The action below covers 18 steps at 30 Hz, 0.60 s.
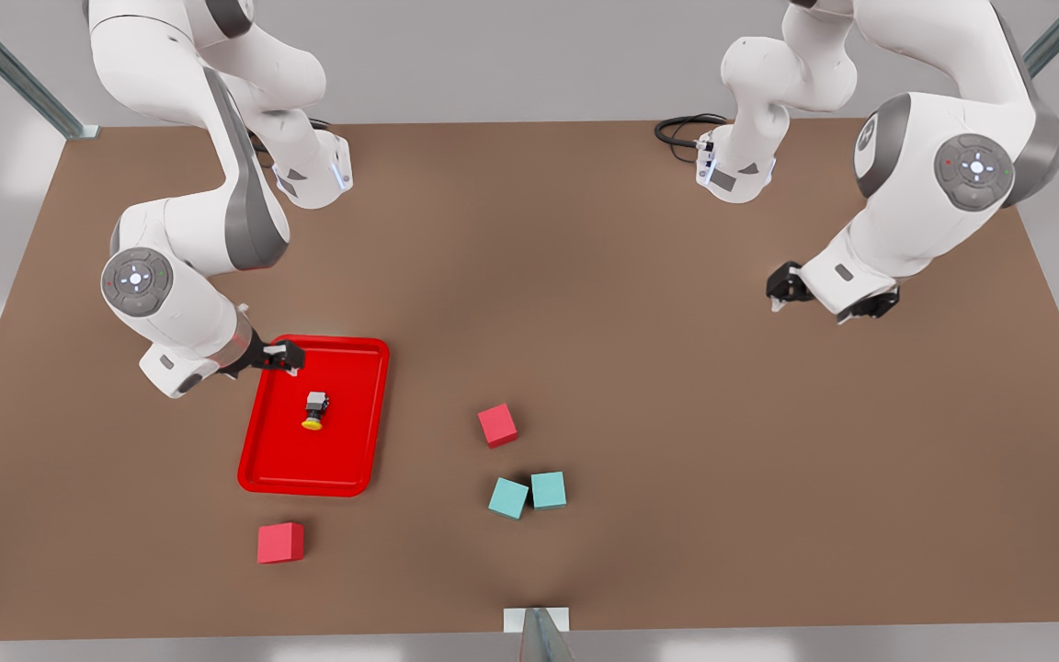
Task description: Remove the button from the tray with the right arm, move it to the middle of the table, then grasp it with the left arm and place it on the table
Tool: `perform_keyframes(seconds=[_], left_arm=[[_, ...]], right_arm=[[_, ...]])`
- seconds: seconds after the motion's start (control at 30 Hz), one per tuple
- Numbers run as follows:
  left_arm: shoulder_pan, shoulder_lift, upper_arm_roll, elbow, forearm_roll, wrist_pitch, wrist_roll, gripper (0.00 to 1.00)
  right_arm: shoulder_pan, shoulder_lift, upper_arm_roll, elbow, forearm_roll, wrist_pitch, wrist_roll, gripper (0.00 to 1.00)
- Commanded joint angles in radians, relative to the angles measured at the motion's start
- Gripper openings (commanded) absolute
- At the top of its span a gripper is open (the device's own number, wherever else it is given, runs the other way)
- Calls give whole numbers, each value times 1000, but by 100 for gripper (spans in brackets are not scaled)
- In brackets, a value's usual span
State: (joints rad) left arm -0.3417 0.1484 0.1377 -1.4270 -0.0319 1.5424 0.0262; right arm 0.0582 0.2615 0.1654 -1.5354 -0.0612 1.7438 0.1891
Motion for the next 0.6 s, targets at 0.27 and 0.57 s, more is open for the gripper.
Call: perform_keyframes(seconds=[0.27, 0.57], left_arm=[[-5, 51, 0, 0, 3, 51, 12, 100], [-7, 88, 0, 0, 3, 74, 14, 100]], right_arm=[[-17, 157, 0, 14, -2, -58, 33, 100], [-12, 335, 2, -112, 1, 347, 130, 100]])
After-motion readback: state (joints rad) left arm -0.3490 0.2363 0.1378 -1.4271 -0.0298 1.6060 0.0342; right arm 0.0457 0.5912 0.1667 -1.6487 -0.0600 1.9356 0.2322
